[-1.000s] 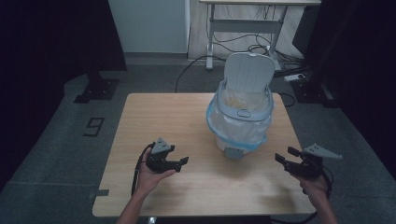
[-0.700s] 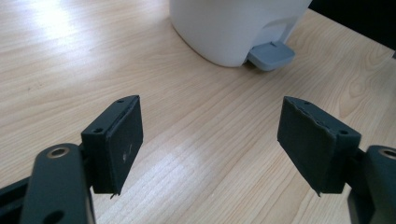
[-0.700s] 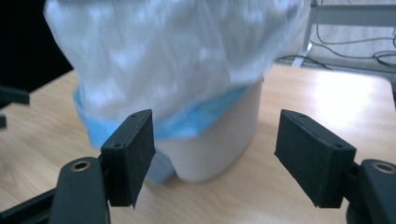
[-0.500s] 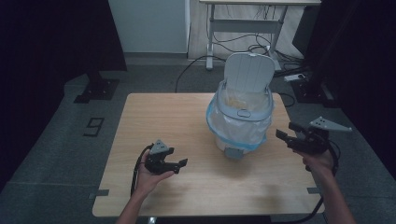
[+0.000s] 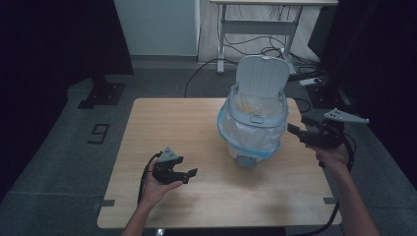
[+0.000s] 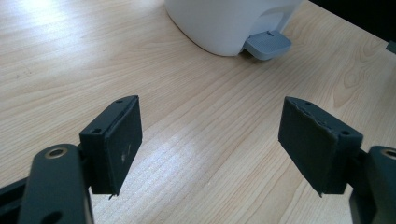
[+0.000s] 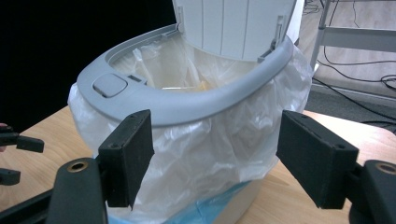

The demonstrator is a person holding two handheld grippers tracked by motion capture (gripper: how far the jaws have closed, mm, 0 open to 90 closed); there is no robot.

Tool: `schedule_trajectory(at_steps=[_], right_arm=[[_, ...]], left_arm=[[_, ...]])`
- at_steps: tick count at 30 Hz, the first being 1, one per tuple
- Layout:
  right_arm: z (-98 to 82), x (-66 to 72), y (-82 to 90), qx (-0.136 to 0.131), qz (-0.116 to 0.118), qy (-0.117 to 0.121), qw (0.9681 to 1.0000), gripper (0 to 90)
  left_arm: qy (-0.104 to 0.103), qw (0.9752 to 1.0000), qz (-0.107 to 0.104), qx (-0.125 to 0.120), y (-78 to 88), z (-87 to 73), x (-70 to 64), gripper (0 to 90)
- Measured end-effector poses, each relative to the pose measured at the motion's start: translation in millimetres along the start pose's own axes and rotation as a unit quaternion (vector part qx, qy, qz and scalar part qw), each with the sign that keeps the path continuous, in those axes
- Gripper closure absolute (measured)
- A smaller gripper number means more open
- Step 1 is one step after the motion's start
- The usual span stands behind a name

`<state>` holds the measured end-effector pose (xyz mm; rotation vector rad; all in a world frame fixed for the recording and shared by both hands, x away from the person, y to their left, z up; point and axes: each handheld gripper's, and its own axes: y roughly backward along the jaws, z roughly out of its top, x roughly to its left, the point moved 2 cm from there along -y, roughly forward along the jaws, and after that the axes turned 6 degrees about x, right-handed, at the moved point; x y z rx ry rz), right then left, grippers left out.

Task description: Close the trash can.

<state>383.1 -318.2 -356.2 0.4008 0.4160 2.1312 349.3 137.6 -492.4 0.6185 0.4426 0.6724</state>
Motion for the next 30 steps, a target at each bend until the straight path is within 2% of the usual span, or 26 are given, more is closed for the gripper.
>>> schedule_trajectory(at_steps=[5, 13, 20, 30], right_arm=[[7.0, 0.4, -5.9, 0.003, -0.002, 0.004, 1.0, 26.1], [16.1, -2.9, -11.4, -0.004, -0.001, -0.004, 1.0, 25.9], [28.9, -6.4, -18.3, -0.005, -0.01, -0.002, 0.9999, 25.2], [45.0, -12.7, -34.9, 0.009, -0.007, -0.009, 0.9999, 25.0]], left_arm=[[-0.002, 1.0, -0.001, 0.001, 0.8, 0.2, -0.5, 21.9], [0.004, 1.0, -0.004, -0.004, 4.4, -0.6, 2.9, 21.9], [0.003, 1.0, -0.005, -0.001, 3.8, -0.9, 3.0, 21.8], [0.008, 0.9999, -0.007, 0.0, 4.1, -1.4, 4.0, 21.7]])
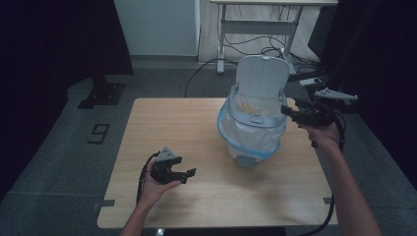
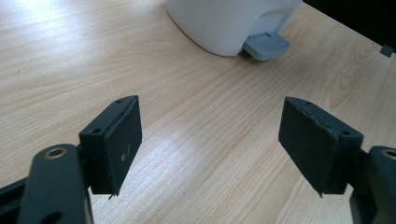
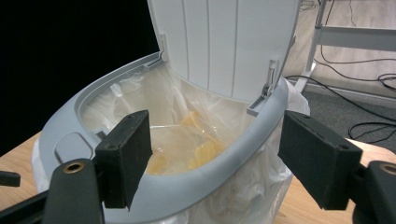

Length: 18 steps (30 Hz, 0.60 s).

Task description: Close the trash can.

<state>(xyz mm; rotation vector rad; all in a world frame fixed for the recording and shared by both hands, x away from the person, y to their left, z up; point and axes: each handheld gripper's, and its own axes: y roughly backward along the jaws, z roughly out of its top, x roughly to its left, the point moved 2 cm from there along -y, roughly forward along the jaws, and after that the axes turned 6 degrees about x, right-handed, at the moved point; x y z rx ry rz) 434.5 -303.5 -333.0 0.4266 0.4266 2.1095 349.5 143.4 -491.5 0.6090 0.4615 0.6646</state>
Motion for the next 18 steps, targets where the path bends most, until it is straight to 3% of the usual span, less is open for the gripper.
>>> schedule_trajectory(at_steps=[13, 18], right_arm=[[20.7, -11.2, -13.2, 0.005, -0.005, -0.005, 1.0, 24.3], [29.3, -16.6, -24.5, 0.005, -0.006, -0.008, 0.9999, 24.3]], left_arm=[[0.011, 0.9999, -0.004, -0.003, 3.0, -1.4, 5.2, 21.7], [0.011, 0.9999, -0.006, 0.007, -2.2, -3.8, 8.2, 21.7]])
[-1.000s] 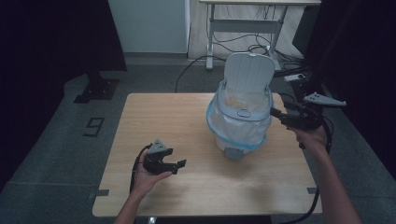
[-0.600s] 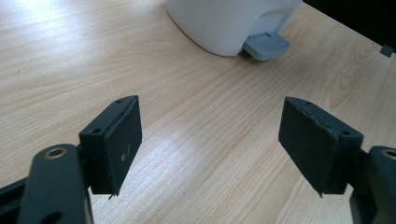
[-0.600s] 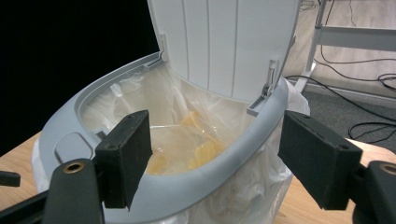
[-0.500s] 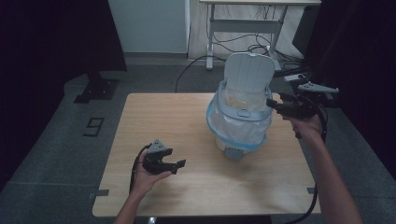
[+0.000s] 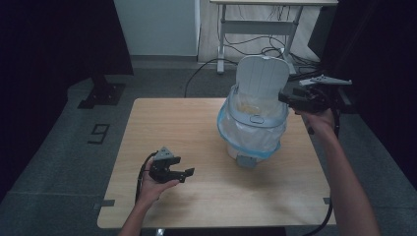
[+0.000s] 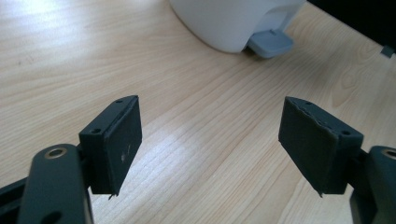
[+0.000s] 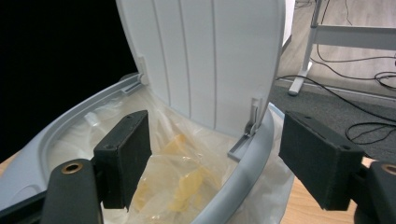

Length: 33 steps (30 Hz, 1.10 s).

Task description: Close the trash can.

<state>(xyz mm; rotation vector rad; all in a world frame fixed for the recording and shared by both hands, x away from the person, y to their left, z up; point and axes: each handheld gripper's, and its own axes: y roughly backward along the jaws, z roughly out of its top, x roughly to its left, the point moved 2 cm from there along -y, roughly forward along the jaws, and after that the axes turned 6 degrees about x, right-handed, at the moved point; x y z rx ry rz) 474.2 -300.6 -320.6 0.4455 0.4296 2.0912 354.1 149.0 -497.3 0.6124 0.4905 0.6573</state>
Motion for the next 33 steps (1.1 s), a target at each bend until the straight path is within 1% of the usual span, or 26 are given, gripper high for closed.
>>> schedule_trajectory(at_steps=[4, 9, 11, 15, 19, 22, 27, 31, 33], right_arm=[[4.7, -5.1, -8.1, 0.01, -0.003, 0.003, 0.9999, 23.7], [12.4, -10.9, -12.5, 0.008, -0.007, 0.006, 0.9999, 23.1], [17.9, -13.4, -12.7, 0.001, -0.01, 0.01, 0.9999, 23.1], [33.1, -16.7, -13.3, -0.012, -0.002, 0.007, 0.9999, 23.0], [49.4, -17.7, -13.2, -0.028, 0.01, 0.005, 0.9995, 22.9], [58.3, -17.6, -14.7, -0.032, 0.014, 0.005, 0.9994, 22.8], [60.8, -13.1, -18.6, -0.033, 0.024, 0.004, 0.9991, 22.8], [59.8, -11.8, -20.4, -0.031, 0.024, 0.006, 0.9992, 22.8], [60.2, -11.0, -22.2, -0.031, 0.031, 0.006, 0.999, 23.0]], left_arm=[[0.006, 1.0, -0.002, 0.007, -2.4, -3.5, 1.7, 21.6], [0.005, 0.9999, -0.004, 0.009, -2.6, -4.7, -0.9, 21.5], [0.005, 0.9999, -0.001, 0.009, -2.2, -5.0, -1.4, 21.5], [0.006, 1.0, 0.001, 0.008, -1.0, -5.3, -1.9, 21.5], [0.012, 0.9999, 0.006, 0.007, 1.2, -7.3, 2.1, 21.5], [0.016, 0.9998, 0.006, 0.006, 1.7, -8.1, 3.9, 21.5], [0.016, 0.9998, 0.005, 0.006, 1.6, -8.2, 4.1, 21.5], [0.015, 0.9999, 0.004, 0.006, 2.0, -8.2, 3.9, 21.5], [0.015, 0.9999, 0.004, 0.005, 2.6, -8.0, 3.6, 21.5]])
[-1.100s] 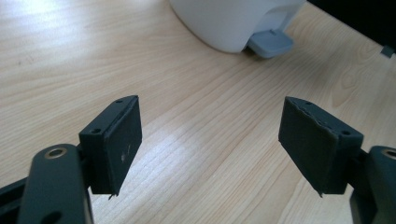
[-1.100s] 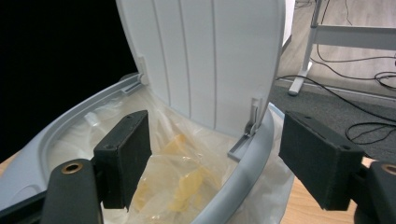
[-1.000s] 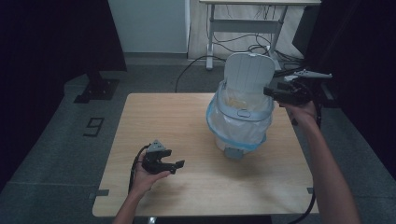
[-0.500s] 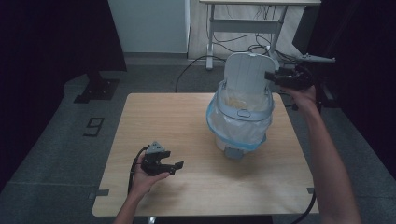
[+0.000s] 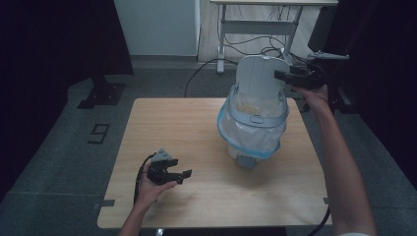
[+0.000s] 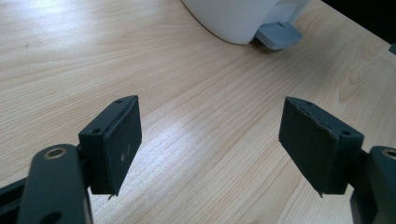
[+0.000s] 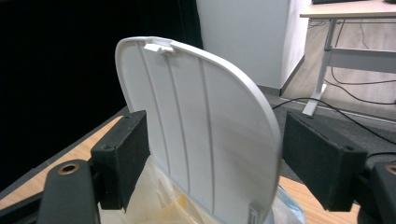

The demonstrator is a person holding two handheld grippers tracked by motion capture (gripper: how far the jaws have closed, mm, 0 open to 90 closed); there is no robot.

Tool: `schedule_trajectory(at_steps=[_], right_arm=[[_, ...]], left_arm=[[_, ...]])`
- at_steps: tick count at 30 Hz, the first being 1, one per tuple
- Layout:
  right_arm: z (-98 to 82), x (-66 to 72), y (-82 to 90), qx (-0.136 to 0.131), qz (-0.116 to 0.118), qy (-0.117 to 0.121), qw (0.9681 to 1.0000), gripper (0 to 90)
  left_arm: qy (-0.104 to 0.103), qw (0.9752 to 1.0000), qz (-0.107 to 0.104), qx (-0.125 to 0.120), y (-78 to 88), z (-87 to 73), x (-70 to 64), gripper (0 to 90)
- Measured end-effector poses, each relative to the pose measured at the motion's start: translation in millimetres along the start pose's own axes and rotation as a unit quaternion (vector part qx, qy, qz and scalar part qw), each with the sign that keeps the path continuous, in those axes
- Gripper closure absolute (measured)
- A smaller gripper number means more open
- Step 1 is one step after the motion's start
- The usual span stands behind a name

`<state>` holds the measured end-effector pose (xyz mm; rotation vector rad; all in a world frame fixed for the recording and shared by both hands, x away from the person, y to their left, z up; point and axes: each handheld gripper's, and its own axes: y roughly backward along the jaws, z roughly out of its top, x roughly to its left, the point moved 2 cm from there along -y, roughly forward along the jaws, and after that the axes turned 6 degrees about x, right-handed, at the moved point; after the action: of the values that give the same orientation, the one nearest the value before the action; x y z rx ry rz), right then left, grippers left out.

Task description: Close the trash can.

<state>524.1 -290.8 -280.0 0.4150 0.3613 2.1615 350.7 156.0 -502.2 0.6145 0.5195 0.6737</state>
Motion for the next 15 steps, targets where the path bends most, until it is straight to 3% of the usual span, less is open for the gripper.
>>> schedule_trajectory(at_steps=[7, 15], right_arm=[[1.6, 1.6, -0.6, 0.001, 0.008, 0.002, 1.0, 23.3], [-6.8, 4.7, 7.2, -0.005, 0.034, 0.002, 0.9994, 23.0]], left_arm=[[0.002, 1.0, 0.001, -0.001, 1.0, -0.4, 1.5, 21.5], [0.002, 1.0, 0.0, 0.001, -0.5, -0.5, 0.1, 21.5]])
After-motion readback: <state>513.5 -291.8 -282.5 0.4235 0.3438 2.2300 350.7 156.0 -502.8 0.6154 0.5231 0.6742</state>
